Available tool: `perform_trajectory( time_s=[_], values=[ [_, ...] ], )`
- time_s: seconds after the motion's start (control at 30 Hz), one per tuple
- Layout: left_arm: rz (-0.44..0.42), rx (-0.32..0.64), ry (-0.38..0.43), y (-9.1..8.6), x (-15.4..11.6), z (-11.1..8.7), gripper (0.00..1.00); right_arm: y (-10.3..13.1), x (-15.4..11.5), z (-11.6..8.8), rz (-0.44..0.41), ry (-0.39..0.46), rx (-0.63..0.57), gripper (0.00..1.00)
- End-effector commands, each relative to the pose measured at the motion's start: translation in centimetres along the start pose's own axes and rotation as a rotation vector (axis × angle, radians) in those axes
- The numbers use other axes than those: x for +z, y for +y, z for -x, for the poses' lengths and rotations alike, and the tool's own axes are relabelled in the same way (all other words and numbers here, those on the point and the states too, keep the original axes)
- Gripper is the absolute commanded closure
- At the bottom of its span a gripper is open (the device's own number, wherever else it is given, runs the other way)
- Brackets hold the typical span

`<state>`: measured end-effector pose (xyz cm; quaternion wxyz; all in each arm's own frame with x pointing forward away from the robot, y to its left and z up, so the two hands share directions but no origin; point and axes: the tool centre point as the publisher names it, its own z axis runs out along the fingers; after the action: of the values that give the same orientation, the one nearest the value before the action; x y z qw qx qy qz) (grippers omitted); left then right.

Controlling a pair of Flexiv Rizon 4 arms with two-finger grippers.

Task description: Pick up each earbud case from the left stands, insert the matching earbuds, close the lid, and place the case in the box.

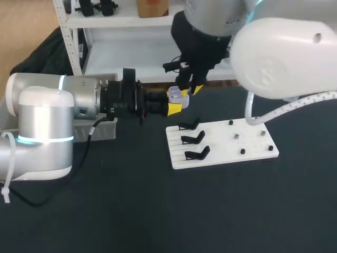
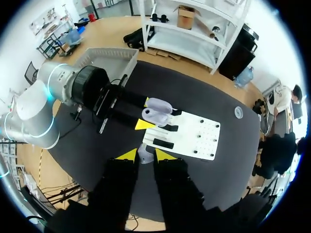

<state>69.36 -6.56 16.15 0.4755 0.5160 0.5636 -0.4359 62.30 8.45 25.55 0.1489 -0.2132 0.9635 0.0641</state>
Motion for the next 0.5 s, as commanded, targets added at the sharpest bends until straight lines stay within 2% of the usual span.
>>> perform_trajectory(
  time_s=[0.03, 0.17, 0.5],
  values=[
    [0.004, 0.001, -0.001, -0.1, 0.0, 0.0, 1.00, 0.7, 1.3, 1.6, -0.001, 0.033, -0.015, 1.00],
    [0.004, 0.001, -0.001, -0.1, 0.0, 0.0, 1.00, 0.9, 2.6, 2.3, -0.007, 0.067, -0.026, 1.00],
    [0.004, 0.001, -0.001, -0.1, 0.0, 0.0, 1.00, 0.8, 4.4, 3.5, -0.062, 0.082, -0.046, 1.00]
  ],
)
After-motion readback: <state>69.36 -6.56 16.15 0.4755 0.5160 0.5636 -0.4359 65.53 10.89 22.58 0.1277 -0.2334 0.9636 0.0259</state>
